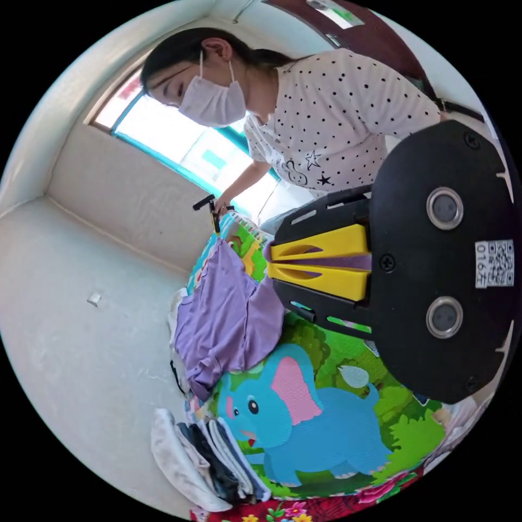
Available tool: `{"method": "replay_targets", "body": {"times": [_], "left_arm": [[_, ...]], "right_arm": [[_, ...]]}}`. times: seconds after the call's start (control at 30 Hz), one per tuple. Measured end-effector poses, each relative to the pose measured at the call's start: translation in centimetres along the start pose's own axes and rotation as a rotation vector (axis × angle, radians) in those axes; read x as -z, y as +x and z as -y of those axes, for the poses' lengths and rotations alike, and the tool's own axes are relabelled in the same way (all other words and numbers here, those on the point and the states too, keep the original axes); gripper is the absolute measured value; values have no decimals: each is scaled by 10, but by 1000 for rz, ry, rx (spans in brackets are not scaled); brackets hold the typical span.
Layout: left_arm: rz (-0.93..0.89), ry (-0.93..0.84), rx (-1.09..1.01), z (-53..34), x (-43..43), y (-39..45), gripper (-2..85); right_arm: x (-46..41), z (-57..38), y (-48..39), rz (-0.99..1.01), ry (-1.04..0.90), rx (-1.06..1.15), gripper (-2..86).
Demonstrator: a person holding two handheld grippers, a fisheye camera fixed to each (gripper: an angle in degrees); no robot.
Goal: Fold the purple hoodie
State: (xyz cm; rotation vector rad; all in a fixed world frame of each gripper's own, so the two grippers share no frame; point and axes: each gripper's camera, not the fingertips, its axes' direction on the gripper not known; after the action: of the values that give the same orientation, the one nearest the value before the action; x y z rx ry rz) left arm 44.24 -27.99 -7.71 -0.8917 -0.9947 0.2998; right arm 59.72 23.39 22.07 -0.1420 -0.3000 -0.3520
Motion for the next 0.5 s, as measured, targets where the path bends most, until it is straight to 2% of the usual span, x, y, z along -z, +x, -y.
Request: {"method": "replay_targets", "body": {"times": [0.03, 0.1, 0.17, 0.27, 0.33, 0.43, 0.5], "left_arm": [[30, -8, -41, 6, -9, 14, -10], [49, 0, -113, 15, -24, 33, -10], [20, 50, -241, 32, -48, 59, -10], [-33, 121, -340, 59, -88, 78, -10], [-71, 148, -364, 76, -116, 84, -10], [-87, 208, -252, 93, -154, 76, -9], [-79, 235, -172, 94, -171, 63, -9]], "right_arm": [[-5, -3, -8, -100, -44, -42, 34], [-8, -11, -36, -258, -8, -27, 52], [-9, -22, -83, -284, 85, 62, 69], [-20, -50, -183, -105, 261, 318, 105], [-40, -76, -260, 88, 392, 512, 165], [-64, -103, -334, 284, 497, 661, 204], [-73, -114, -358, 280, 564, 621, 209]]}}
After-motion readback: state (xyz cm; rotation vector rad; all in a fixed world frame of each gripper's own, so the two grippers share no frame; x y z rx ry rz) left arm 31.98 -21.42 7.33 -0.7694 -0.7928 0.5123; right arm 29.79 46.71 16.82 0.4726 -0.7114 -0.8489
